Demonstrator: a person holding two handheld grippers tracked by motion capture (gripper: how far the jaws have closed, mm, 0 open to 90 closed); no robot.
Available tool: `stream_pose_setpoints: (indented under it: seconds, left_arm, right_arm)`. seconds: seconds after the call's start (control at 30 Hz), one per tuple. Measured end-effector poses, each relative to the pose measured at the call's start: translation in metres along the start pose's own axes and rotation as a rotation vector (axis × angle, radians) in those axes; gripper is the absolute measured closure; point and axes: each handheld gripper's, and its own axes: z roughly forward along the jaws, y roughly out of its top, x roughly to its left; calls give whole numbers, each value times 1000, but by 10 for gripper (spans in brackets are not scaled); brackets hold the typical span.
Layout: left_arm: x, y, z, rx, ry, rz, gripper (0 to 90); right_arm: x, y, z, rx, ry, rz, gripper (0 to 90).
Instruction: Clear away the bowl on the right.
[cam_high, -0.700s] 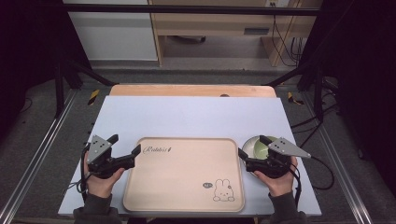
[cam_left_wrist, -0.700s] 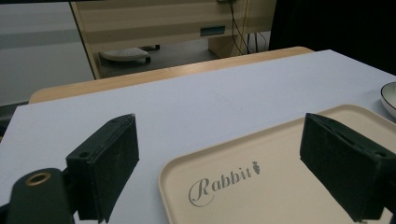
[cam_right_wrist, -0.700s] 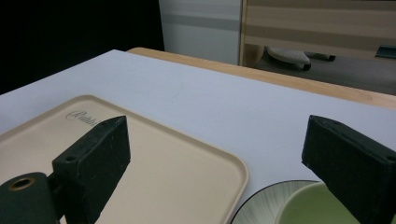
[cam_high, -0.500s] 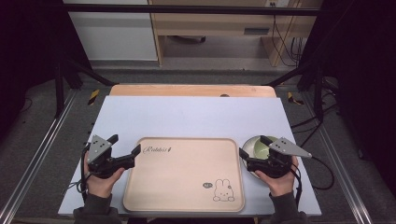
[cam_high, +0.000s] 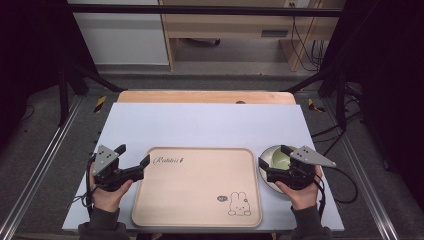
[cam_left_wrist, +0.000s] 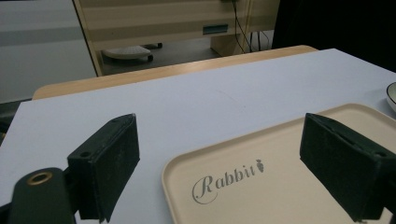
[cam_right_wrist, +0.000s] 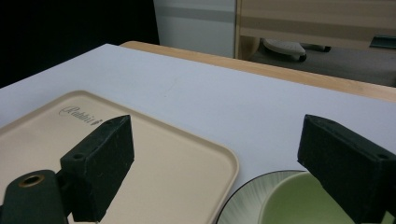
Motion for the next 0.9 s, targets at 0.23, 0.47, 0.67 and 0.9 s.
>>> stream_pose_setpoints:
  seconds: [0.23, 0.47, 0.67, 0.9]
  left_arm:
    - [0, -1, 1, 2, -1, -1, 115]
    - [1, -1, 1, 2, 0, -2, 115]
    - [0, -2, 2, 8, -3, -2, 115]
    - [1, -2, 3, 10, -2, -2, 116]
  right_arm:
    - [-7, 1, -4, 20, -20, 13, 112]
    - [-13, 1, -6, 30, -42, 24, 119]
    - [-19, 2, -10, 36, -65, 34, 122]
    - [-27, 4, -16, 31, -97, 46, 135]
